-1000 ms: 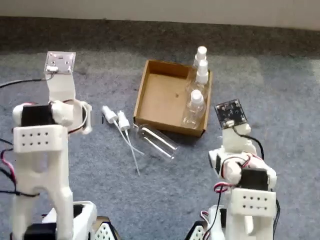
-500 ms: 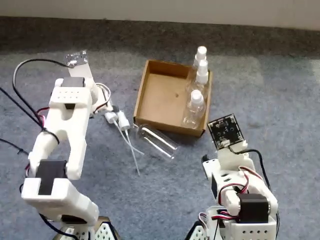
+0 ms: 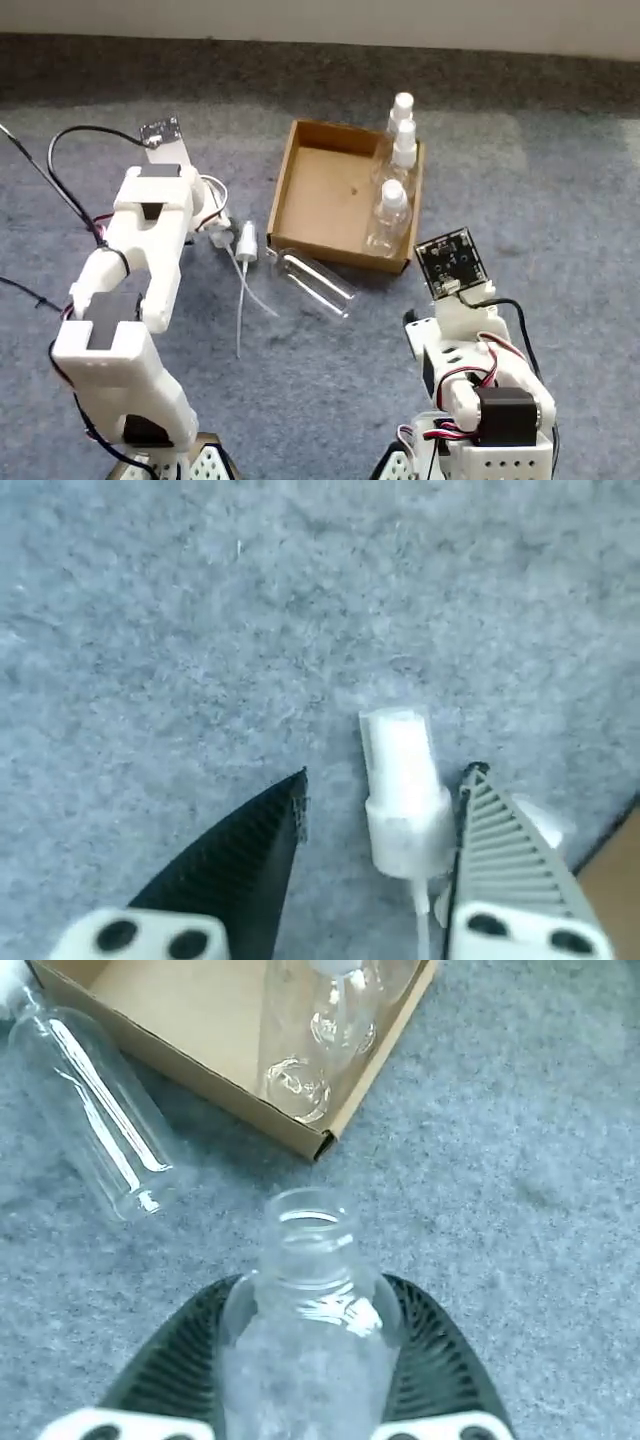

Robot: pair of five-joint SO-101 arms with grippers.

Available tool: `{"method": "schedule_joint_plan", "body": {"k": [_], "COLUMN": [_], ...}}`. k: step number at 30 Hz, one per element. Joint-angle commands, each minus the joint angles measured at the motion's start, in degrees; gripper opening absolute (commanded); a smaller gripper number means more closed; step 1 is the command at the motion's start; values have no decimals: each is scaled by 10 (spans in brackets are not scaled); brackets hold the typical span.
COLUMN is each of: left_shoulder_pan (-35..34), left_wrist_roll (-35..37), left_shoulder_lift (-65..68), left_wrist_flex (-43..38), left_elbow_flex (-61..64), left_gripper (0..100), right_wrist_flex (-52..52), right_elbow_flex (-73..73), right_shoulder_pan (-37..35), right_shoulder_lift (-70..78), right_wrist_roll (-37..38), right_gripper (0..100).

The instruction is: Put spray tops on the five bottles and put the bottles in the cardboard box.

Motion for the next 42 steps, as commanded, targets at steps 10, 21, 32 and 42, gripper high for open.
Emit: {"method": "schedule_joint_plan", "body": {"k": [10,21,32,42], "left_shoulder_pan": [-7,-51,-49,101], "left_wrist_roll": [2,-42,-129,-148], "left_shoulder_lift": [21,-144,-508,-659], "left_wrist_flex": [-10,50,247,242], "left_elbow_flex": [-39,-41,-207,-285], "left_gripper": [78,34,34,10], "right_wrist_flex": [2,-11,-282,-376], "right_elbow_flex": [-2,-8,-2,80], "right_shoulder_pan": [1,-88,-261,-389], "right_shoulder_lift": [-6,-4,-3,-7], "right_wrist_roll": [-4,-5,-125,-127], "right_gripper": [4,4,4,4]}}
